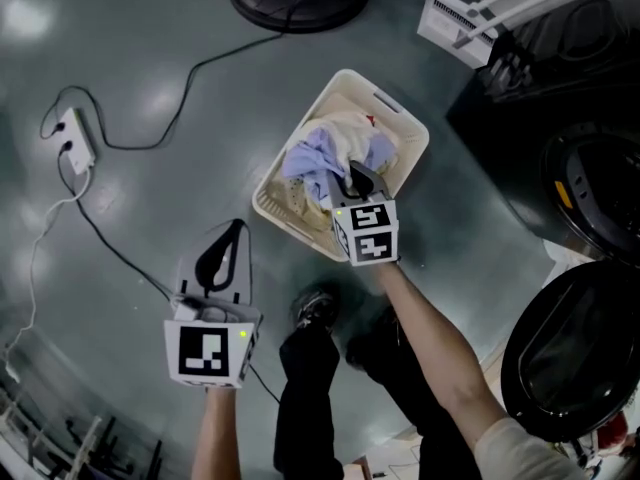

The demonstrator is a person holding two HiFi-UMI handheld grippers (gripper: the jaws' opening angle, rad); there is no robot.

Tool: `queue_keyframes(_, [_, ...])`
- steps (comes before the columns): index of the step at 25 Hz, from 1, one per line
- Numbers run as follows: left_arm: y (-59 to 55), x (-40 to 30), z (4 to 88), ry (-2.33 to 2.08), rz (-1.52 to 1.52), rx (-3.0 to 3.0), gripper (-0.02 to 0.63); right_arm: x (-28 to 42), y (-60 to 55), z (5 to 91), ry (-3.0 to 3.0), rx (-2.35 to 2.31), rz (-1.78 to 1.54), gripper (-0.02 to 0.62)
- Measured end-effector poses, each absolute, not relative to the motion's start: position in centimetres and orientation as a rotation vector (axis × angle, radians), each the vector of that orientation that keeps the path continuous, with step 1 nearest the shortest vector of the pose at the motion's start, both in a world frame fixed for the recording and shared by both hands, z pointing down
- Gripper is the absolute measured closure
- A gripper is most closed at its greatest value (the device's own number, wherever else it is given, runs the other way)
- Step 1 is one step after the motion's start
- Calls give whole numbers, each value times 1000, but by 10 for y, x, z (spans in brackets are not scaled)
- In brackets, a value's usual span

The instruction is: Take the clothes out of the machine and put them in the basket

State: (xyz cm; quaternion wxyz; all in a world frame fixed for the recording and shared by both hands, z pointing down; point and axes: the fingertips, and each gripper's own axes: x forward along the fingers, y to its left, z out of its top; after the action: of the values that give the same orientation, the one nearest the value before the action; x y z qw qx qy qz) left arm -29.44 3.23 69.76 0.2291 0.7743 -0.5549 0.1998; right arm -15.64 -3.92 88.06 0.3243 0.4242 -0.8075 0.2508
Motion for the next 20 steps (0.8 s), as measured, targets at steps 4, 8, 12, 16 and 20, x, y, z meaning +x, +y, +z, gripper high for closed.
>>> queue_keyframes(4, [34, -298, 701, -1535, 556, 2126, 588, -156, -19, 931, -2007, 968, 678, 478])
queue_keyframes(8, [33, -299, 694, -1540, 566, 2128, 588, -152, -5, 946, -1954, 899, 681, 471])
queue_keyframes(12, [30, -292, 675, -1533, 567, 2147, 588, -152, -6, 922, -1994, 900, 712, 440])
queue_keyframes(16, [25, -281, 647, -1524, 545, 2160, 588, -153, -12, 870, -2083, 953, 718, 296])
queue_keyframes(20, [21, -261, 614, -1504, 515, 2187, 588, -140, -18, 805, -2152, 1036, 673, 295])
